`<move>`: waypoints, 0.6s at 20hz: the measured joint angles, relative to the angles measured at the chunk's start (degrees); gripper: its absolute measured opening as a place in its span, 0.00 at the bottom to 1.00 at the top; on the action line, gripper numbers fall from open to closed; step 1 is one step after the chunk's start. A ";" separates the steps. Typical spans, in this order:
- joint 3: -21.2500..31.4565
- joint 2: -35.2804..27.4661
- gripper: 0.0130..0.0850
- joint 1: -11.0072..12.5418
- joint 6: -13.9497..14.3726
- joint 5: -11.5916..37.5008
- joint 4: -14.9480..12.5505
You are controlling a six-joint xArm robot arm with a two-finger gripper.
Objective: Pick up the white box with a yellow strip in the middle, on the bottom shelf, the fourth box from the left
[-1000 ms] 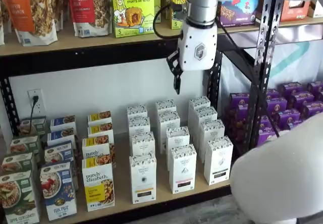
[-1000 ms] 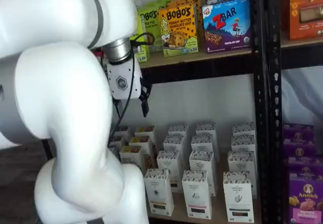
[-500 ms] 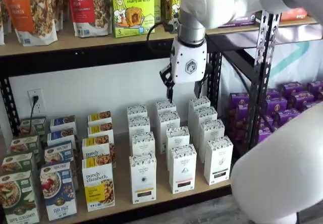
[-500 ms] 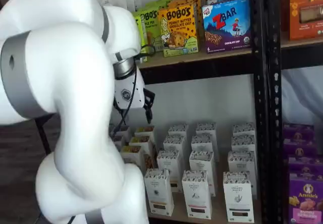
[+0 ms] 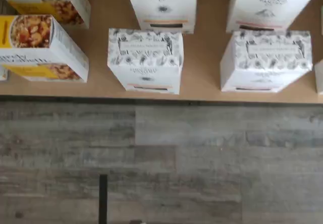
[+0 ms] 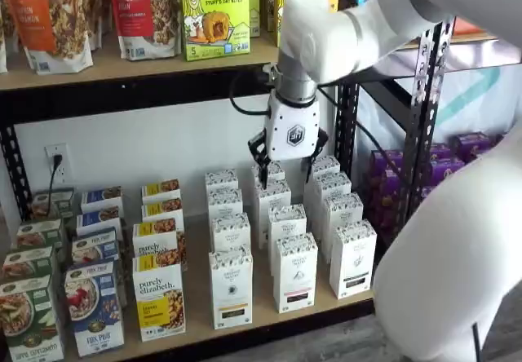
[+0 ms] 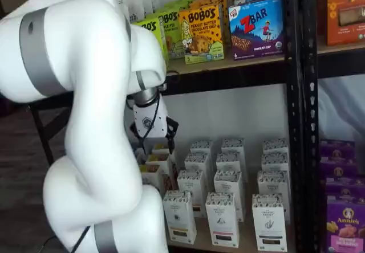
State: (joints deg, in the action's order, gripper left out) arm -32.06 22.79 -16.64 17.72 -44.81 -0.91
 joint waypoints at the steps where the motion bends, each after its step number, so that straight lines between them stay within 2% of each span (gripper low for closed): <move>1: 0.05 -1.15 1.00 -0.19 0.07 1.50 0.14; 8: -1.17 -8.65 1.00 -1.88 1.70 7.20 0.19; 10: -1.14 -10.58 1.00 -2.38 1.21 9.87 1.35; 12: -1.67 -12.64 1.00 -2.91 2.13 11.28 0.85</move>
State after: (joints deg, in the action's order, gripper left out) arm -33.73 10.16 -19.54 19.85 -33.53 -0.06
